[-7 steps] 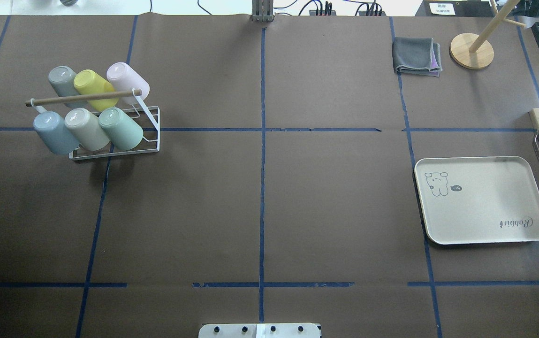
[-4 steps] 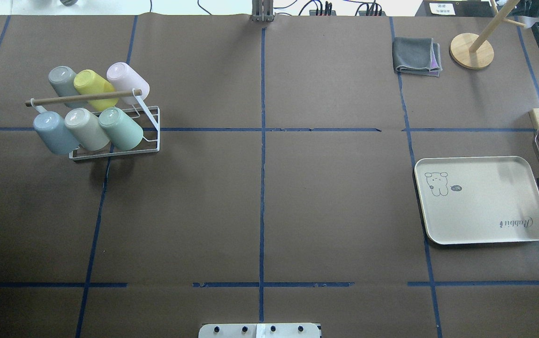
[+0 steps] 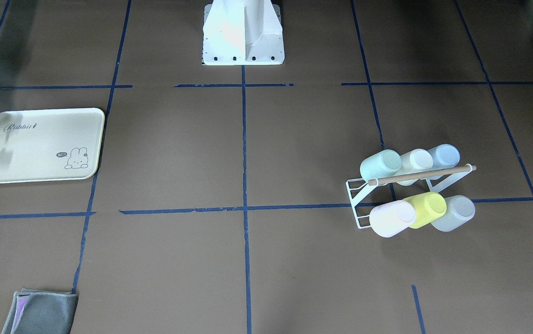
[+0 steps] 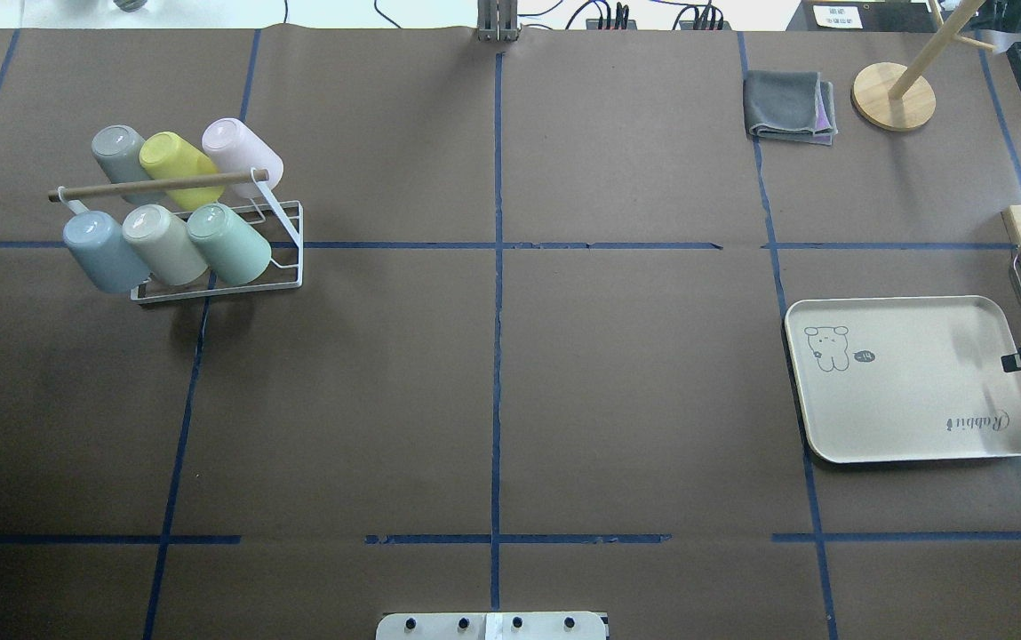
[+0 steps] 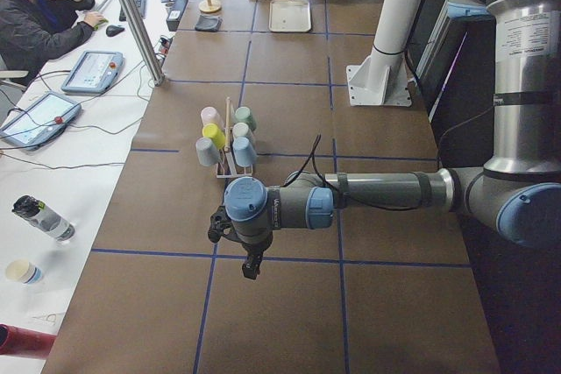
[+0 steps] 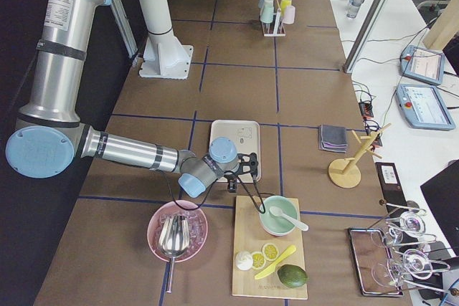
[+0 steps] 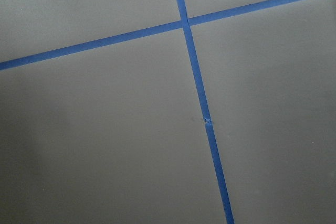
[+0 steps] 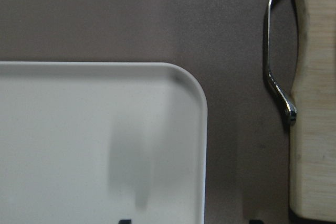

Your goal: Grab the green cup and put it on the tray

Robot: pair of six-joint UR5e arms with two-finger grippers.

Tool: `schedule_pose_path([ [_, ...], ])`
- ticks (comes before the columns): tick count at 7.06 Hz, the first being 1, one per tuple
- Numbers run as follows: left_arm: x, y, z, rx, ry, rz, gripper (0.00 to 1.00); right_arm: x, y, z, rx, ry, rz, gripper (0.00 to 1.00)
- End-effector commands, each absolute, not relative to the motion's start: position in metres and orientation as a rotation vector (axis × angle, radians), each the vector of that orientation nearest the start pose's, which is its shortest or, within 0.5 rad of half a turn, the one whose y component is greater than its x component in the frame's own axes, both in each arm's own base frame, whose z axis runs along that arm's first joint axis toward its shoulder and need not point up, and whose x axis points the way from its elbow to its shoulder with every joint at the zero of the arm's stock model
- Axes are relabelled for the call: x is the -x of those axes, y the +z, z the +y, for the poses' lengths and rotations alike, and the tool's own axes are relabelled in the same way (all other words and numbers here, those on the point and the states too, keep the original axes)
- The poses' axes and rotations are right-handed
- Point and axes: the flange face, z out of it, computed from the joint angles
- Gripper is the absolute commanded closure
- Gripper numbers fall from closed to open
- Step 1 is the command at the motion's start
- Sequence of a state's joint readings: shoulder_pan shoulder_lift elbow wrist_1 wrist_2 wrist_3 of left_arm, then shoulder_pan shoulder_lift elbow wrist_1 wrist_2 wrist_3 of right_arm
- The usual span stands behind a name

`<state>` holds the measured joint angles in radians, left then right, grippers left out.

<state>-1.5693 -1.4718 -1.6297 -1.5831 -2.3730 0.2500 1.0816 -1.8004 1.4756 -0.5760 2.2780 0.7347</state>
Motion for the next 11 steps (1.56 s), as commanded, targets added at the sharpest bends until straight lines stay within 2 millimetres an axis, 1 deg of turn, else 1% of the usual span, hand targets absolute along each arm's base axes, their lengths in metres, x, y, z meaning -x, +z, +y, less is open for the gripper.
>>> schedule_pose_path([
  [1, 0.0611, 0.6738, -0.4473, -0.072, 0.226, 0.8, 0.0, 0.1322, 0.7048, -0.3847, -0.119, -0.015, -0.92, 0.37],
  [2, 0.061, 0.6737, -0.4473, -0.072, 0.226, 0.801, 0.0, 0.1326, 0.7042, -0.3855, -0.121, -0.017, -0.92, 0.43],
  [3, 0.061, 0.6737, -0.4473, -0.072, 0.226, 0.801, 0.0, 0.1336, 0.7035, -0.3859, -0.12, -0.019, -0.922, 0.52],
  [4, 0.061, 0.6724, -0.4488, -0.075, 0.227, 0.801, 0.0, 0.1348, 0.7036, -0.3856, -0.121, -0.024, -0.921, 0.58],
  [6, 0.0611, 0.6738, -0.4473, -0.072, 0.226, 0.8, 0.0, 0.1383, 0.7043, -0.384, -0.117, -0.037, -0.922, 0.58],
  [7, 0.0611, 0.6738, -0.4473, -0.072, 0.226, 0.8, 0.0, 0.1389, 0.7045, -0.3838, -0.115, -0.038, -0.921, 0.66],
  [8, 0.0611, 0.6738, -0.4473, -0.072, 0.226, 0.8, 0.0, 0.1384, 0.7044, -0.3839, -0.115, -0.037, -0.922, 0.89],
  [9, 0.061, 0.6737, -0.4473, -0.072, 0.226, 0.801, 0.0, 0.1387, 0.7032, -0.3838, -0.114, -0.04, -0.927, 1.0],
  [11, 0.0618, 0.6732, -0.4472, -0.073, 0.225, 0.8, 0.0, 0.1397, 0.6993, -0.3847, -0.113, -0.038, -0.936, 1.0],
])
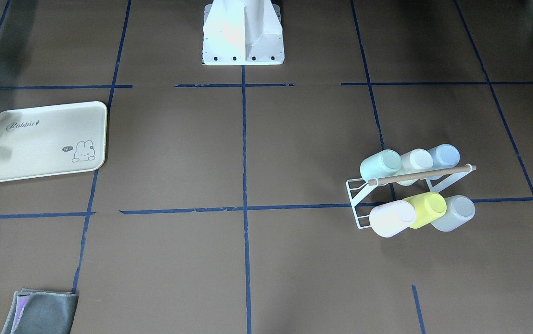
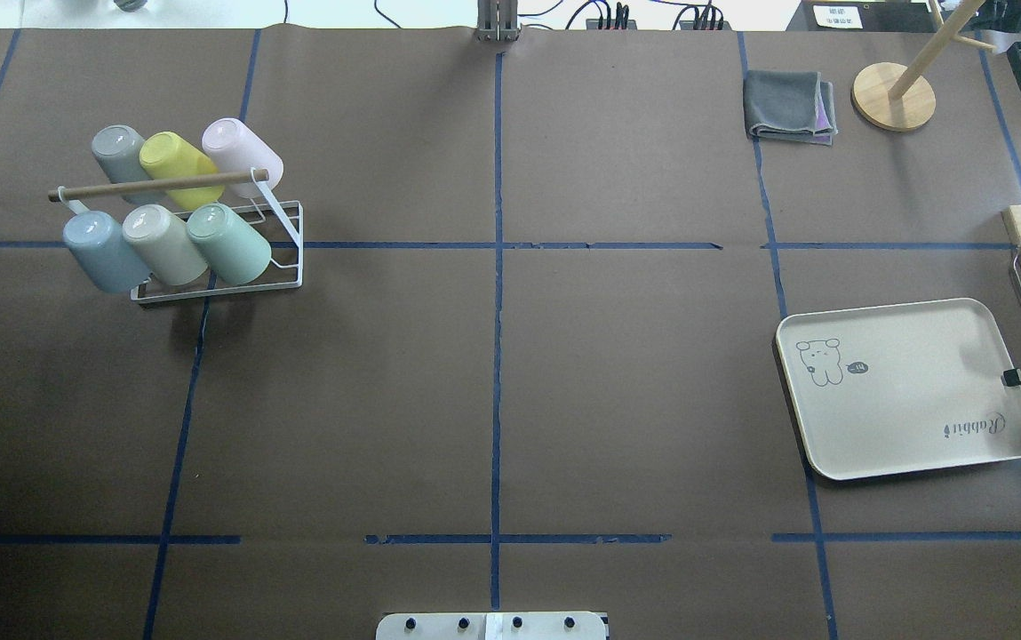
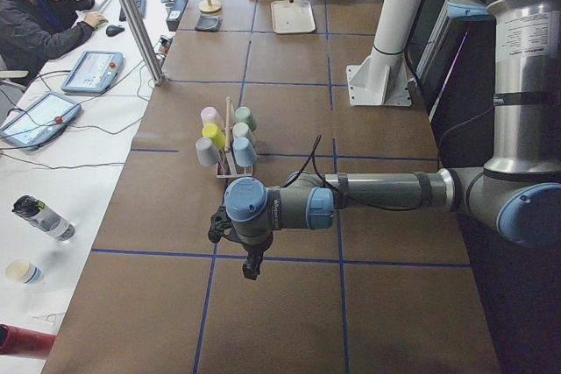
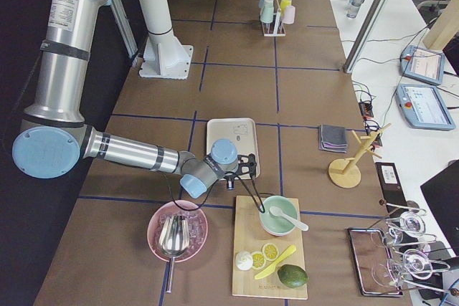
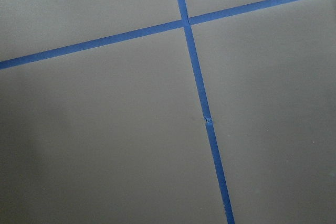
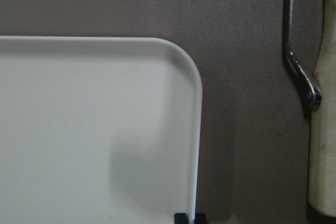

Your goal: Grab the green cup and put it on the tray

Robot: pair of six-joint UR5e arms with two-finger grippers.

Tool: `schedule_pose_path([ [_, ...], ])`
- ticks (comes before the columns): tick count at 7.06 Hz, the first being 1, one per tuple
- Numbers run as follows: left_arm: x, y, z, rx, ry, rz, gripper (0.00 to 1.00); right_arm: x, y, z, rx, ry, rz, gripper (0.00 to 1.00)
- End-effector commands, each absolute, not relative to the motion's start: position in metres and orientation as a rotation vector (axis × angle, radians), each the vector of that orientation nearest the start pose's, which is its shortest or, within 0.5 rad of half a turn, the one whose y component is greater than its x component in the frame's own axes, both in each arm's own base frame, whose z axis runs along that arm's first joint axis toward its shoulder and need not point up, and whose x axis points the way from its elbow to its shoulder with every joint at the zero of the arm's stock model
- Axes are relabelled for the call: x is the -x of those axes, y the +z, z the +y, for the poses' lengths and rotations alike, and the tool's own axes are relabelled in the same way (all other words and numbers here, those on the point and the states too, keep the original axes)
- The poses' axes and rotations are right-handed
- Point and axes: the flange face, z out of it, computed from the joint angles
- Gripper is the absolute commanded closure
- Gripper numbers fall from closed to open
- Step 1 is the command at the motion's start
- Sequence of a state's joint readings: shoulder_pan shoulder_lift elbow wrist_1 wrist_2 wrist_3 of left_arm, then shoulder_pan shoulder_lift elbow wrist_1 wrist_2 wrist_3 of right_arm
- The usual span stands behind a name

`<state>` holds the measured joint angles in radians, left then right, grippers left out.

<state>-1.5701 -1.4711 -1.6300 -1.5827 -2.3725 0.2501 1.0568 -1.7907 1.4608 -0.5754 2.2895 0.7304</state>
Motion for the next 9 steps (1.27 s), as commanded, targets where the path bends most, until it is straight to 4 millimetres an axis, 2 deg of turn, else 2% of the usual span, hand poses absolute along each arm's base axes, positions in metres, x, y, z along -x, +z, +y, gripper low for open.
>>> schedule_pose_path([
  [1, 0.062, 0.674, -0.447, -0.071, 0.224, 0.8, 0.0, 0.14, 0.698, -0.385, -0.115, -0.039, -0.938, 1.0],
  [2, 0.061, 0.673, -0.447, -0.072, 0.226, 0.801, 0.0, 0.141, 0.686, -0.386, -0.12, -0.049, -0.96, 1.0],
  [4, 0.061, 0.673, -0.447, -0.072, 0.226, 0.8, 0.0, 0.149, 0.647, -0.393, -0.115, -0.079, -1.009, 1.0],
  [5, 0.062, 0.673, -0.447, -0.073, 0.225, 0.8, 0.0, 0.158, 0.609, -0.41, -0.103, -0.059, -1.012, 1.0],
  [6, 0.062, 0.673, -0.447, -0.073, 0.225, 0.8, 0.0, 0.172, 0.558, -0.434, -0.079, 0.007, -1.038, 1.0],
  [7, 0.061, 0.673, -0.447, -0.072, 0.226, 0.801, 0.0, 0.186, 0.534, -0.449, -0.091, 0.009, -1.058, 1.0],
  [8, 0.061, 0.673, -0.447, -0.074, 0.227, 0.801, 0.0, 0.21, 0.51, -0.461, -0.105, -0.023, -1.075, 1.0],
  [9, 0.062, 0.673, -0.447, -0.074, 0.225, 0.8, 0.0, 0.239, 0.46, -0.489, -0.087, 0.001, -1.096, 1.0],
])
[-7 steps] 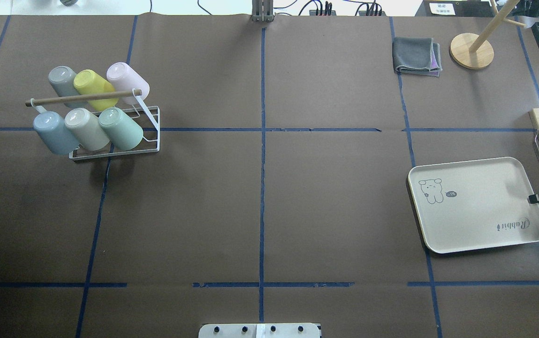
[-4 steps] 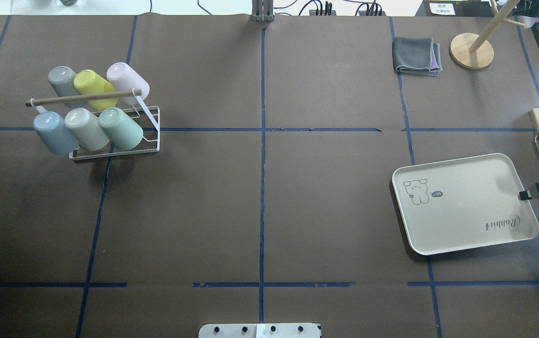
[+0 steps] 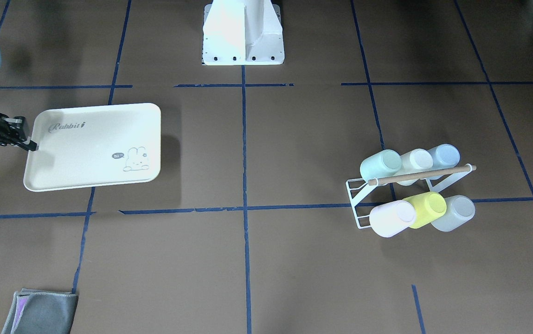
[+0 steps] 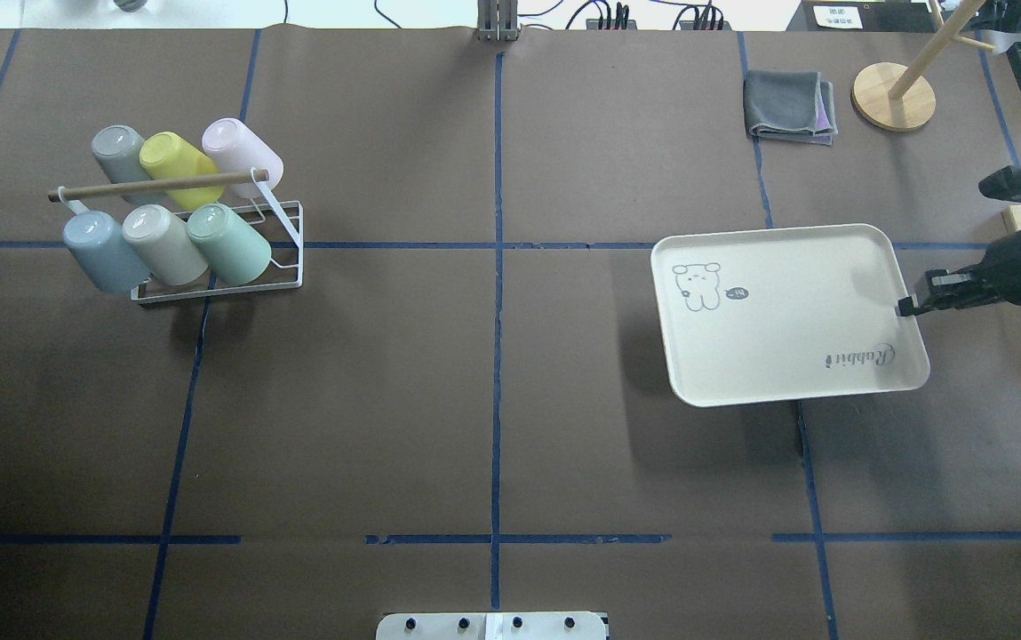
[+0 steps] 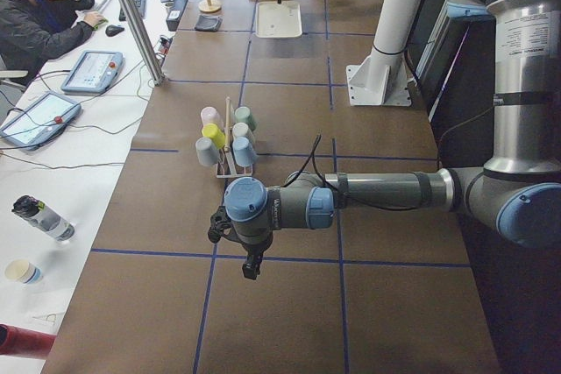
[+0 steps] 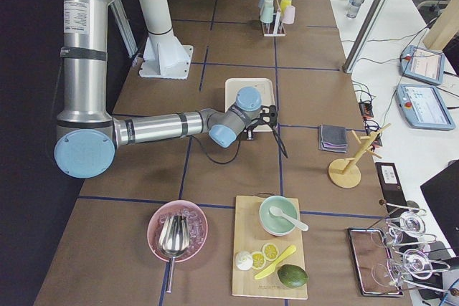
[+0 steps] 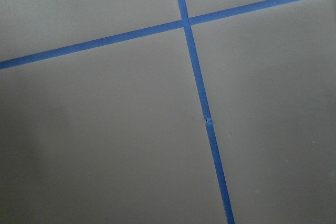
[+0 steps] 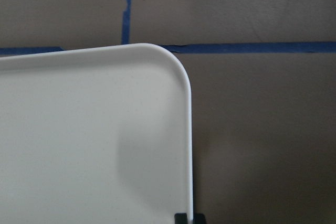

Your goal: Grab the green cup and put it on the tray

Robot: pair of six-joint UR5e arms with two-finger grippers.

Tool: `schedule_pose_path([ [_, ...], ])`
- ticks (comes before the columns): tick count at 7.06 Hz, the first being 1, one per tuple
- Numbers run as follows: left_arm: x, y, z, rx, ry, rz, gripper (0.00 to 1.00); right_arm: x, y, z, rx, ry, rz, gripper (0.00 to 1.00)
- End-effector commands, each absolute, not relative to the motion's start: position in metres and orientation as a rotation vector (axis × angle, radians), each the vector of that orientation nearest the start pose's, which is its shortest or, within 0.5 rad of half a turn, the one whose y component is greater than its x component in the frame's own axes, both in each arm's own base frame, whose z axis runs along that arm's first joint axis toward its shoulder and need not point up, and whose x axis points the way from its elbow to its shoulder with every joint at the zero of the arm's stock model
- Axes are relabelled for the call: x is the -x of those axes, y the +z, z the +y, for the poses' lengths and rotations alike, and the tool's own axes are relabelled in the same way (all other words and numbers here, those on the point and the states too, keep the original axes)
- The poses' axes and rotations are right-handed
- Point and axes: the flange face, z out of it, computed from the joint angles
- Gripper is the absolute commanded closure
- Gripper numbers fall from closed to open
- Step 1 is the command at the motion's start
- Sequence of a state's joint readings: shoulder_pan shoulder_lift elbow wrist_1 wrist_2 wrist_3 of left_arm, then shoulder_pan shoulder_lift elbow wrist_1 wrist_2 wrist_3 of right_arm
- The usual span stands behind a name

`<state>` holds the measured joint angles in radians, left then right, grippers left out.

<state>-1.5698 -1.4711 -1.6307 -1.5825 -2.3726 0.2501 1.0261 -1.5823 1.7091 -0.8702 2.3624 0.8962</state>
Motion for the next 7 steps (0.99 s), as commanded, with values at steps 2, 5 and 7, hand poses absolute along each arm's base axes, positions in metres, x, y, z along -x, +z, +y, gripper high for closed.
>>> schedule_pose_path([
  [2, 0.061, 0.673, -0.447, -0.074, 0.227, 0.801, 0.0, 0.319, 0.369, -0.514, -0.077, -0.021, -1.083, 1.0],
  [5, 0.061, 0.671, -0.449, -0.079, 0.229, 0.8, 0.0, 0.437, 0.313, -0.475, -0.082, 0.012, -1.043, 1.0],
  [7, 0.061, 0.671, -0.449, -0.081, 0.23, 0.8, 0.0, 0.488, 0.309, -0.453, -0.093, 0.016, -1.012, 1.0],
])
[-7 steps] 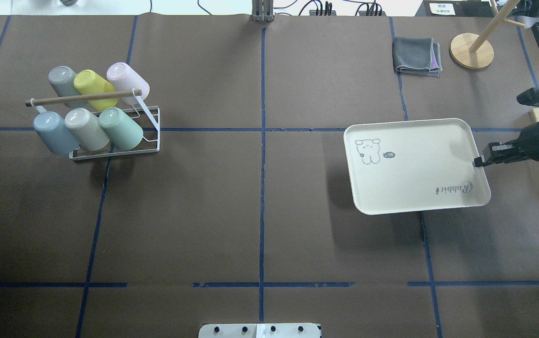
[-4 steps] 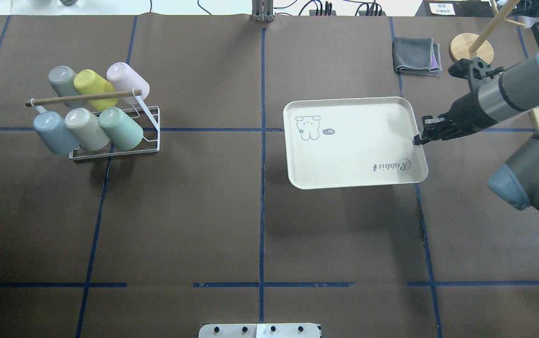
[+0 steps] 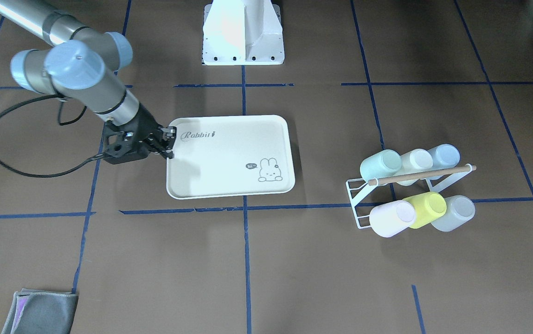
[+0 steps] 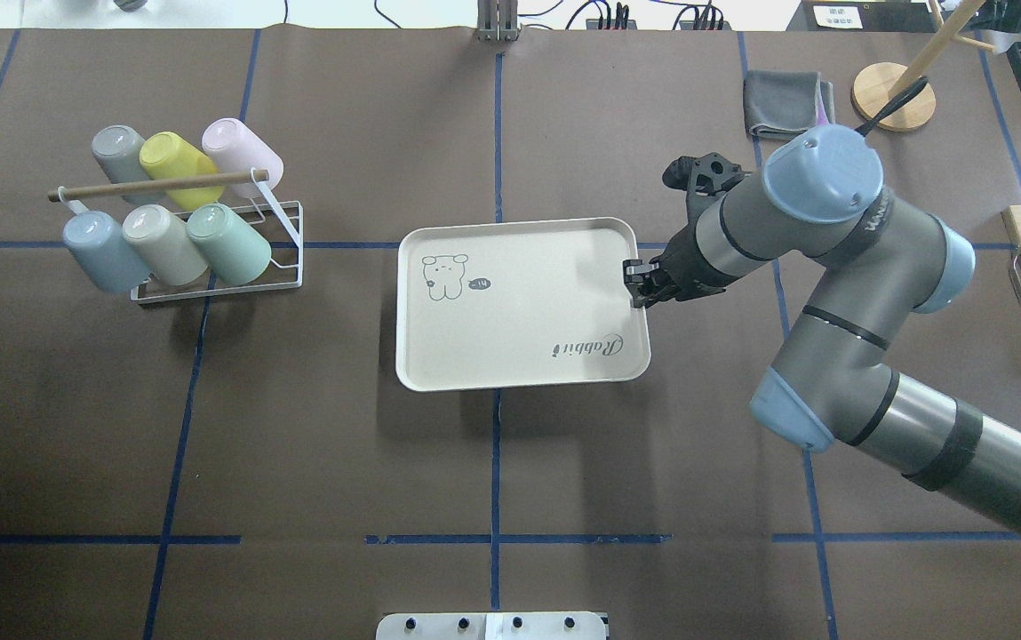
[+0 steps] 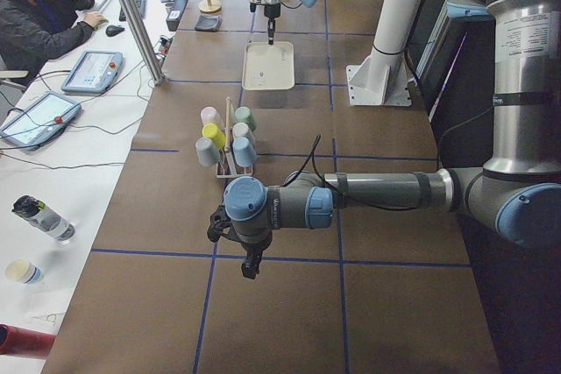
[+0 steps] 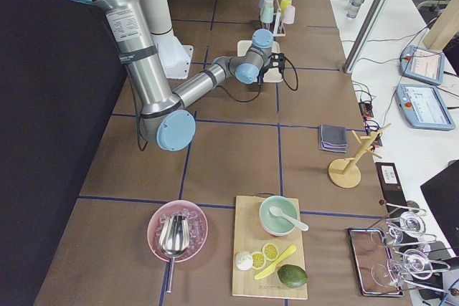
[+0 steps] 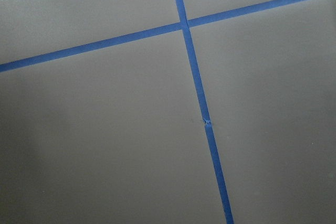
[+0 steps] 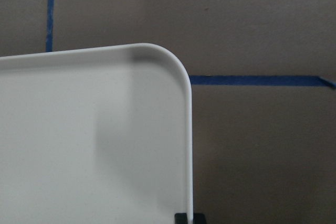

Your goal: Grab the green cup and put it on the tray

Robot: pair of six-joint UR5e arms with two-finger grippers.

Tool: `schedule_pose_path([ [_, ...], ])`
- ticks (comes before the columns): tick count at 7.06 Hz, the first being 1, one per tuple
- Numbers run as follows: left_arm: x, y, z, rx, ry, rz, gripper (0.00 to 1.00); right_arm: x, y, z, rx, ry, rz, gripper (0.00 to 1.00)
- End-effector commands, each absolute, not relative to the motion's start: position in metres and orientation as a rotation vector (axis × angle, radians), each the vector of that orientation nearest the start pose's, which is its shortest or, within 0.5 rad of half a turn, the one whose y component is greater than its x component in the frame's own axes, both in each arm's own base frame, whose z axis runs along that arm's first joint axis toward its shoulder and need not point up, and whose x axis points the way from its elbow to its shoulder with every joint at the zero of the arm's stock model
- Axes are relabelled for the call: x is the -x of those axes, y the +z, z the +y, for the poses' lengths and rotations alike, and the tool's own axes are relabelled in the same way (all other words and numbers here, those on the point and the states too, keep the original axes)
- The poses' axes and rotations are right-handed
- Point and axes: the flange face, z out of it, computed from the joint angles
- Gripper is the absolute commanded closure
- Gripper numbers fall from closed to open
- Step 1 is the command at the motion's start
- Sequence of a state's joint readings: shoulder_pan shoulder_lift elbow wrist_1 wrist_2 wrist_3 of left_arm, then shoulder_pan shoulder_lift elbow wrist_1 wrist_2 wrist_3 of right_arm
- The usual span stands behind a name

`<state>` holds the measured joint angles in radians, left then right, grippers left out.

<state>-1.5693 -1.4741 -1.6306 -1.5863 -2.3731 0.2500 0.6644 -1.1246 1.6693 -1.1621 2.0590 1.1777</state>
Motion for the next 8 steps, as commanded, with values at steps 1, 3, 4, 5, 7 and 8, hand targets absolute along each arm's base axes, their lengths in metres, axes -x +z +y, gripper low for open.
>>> schedule_pose_path([
  [1, 0.061, 0.671, -0.449, -0.081, 0.23, 0.8, 0.0, 0.503, 0.312, -0.439, -0.098, 0.007, -1.001, 1.0],
  [3, 0.061, 0.671, -0.449, -0.081, 0.23, 0.8, 0.0, 0.512, 0.315, -0.427, -0.095, 0.003, -0.993, 1.0],
  [4, 0.061, 0.671, -0.449, -0.081, 0.23, 0.8, 0.0, 0.517, 0.316, -0.421, -0.084, 0.007, -0.993, 1.0],
  [5, 0.061, 0.671, -0.449, -0.081, 0.23, 0.8, 0.0, 0.519, 0.317, -0.418, -0.094, 0.009, -0.987, 1.0],
  [7, 0.061, 0.671, -0.449, -0.081, 0.23, 0.8, 0.0, 0.515, 0.318, -0.418, -0.099, 0.013, -0.987, 1.0],
  [8, 0.061, 0.672, -0.449, -0.079, 0.229, 0.8, 0.0, 0.512, 0.322, -0.419, -0.099, 0.015, -0.982, 1.0],
])
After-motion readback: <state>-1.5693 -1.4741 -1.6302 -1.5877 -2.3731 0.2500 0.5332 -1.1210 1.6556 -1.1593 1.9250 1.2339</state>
